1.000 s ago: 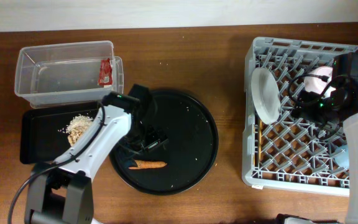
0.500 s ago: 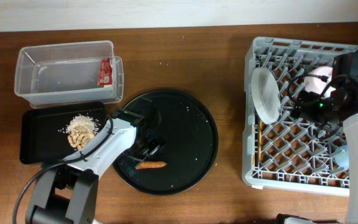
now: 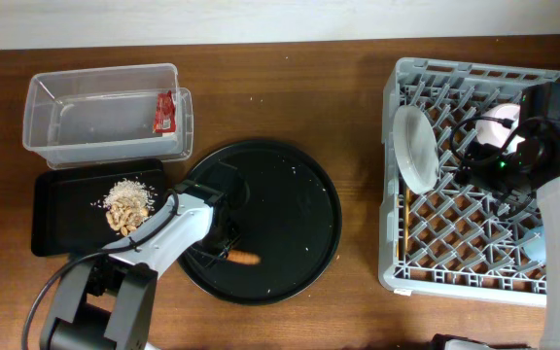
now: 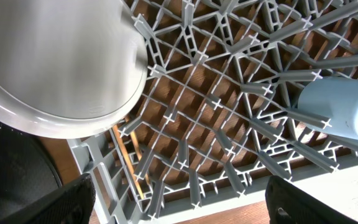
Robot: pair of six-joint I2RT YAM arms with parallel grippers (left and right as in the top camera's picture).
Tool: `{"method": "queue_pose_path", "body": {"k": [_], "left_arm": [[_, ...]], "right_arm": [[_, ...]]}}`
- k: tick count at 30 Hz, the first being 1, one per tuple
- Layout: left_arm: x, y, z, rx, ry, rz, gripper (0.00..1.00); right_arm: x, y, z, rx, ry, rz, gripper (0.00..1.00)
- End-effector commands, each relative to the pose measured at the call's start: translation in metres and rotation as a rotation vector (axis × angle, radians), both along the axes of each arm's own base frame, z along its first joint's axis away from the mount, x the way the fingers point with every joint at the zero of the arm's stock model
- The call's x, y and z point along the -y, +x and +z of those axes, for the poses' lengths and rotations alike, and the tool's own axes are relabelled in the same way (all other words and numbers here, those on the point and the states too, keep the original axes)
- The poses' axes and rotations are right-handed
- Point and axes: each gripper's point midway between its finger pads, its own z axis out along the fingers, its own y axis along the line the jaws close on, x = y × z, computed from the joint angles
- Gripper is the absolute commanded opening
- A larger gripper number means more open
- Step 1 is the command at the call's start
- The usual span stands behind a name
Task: Sort waste into correct bins and load items into the dishwasher rack
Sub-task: 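Grasp the carrot with the left gripper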
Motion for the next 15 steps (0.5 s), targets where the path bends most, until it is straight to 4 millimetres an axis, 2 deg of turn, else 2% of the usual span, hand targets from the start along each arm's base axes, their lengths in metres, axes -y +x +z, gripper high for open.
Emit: {"method": "queue_pose_path", "body": {"k": [1, 3, 5, 10, 13, 15], "left_arm": [[-0.002, -0.001, 0.000, 0.004, 0.013, -0.005, 0.37], [-0.002, -0.001, 0.000, 0.004, 0.013, -0.005, 0.34], [-0.002, -0.001, 0.000, 0.004, 0.013, -0.014, 0.24], [0.000, 0.004, 0.004, 0.016, 0.002, -0.102, 0.20], [0.002, 0.016, 0.022, 0.082, -0.008, -0.148, 0.17], [-0.015, 0.025, 0.048, 0.150, 0.035, -0.123, 0.16]], "right_arm": [[0.000, -0.001, -0.001, -0.003, 0.006, -0.006, 0.87], [0.000, -0.001, -0.001, -0.004, 0.003, -0.007, 0.87], [0.000, -0.001, -0.001, -0.004, 0.003, -0.007, 0.87], [0.000, -0.001, -0.001, -0.004, 0.003, -0.007, 0.87], [0.000, -0.001, -0.001, -0.004, 0.003, -0.007, 0.87], [0.001, -0.001, -0.001, -0.004, 0.002, -0.007, 0.88]]}}
